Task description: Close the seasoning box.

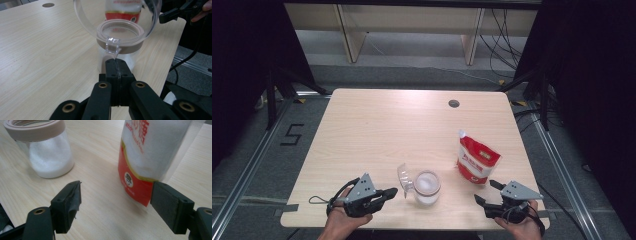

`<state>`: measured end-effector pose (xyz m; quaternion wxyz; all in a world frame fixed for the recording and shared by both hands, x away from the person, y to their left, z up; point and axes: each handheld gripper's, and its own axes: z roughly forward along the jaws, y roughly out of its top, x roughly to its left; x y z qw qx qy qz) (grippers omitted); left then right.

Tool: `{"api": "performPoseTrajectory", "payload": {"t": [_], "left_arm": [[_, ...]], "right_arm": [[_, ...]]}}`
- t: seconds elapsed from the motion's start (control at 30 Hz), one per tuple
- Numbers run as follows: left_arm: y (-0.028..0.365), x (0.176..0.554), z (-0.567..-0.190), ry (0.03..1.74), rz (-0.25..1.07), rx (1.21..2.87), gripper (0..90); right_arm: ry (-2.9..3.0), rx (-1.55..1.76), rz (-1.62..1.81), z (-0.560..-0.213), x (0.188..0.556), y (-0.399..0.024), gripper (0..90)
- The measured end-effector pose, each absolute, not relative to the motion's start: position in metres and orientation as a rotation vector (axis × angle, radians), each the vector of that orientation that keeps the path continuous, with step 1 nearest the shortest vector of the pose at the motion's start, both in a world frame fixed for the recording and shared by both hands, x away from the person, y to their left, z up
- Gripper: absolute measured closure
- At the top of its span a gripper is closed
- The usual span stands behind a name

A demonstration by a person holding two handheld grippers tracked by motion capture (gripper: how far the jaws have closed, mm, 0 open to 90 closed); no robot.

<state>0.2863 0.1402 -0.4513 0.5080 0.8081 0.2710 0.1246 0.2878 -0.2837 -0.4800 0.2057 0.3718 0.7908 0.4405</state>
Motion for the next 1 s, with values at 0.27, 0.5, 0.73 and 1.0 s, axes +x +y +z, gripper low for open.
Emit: {"api": "performPoseTrajectory", "payload": {"t": [0.27, 0.5, 0.73, 1.0], "left_arm": [[0.128, 0.291, -0.446, 0.640, 0.300, 1.959, 89.1], [0.126, 0.292, -0.442, 0.621, 0.310, 1.968, 89.1], [0.124, 0.294, -0.440, 0.599, 0.323, 1.970, 89.1], [0.120, 0.293, -0.438, 0.607, 0.321, 1.965, 89.0]], "right_arm": [[2.207, 1.070, 1.244, -0.480, 0.286, -0.282, 25.8], [2.203, 1.032, 1.233, -0.480, 0.288, -0.283, 26.0], [2.201, 1.073, 1.241, -0.480, 0.286, -0.282, 26.0], [2.205, 1.072, 1.229, -0.480, 0.286, -0.282, 26.0]]}}
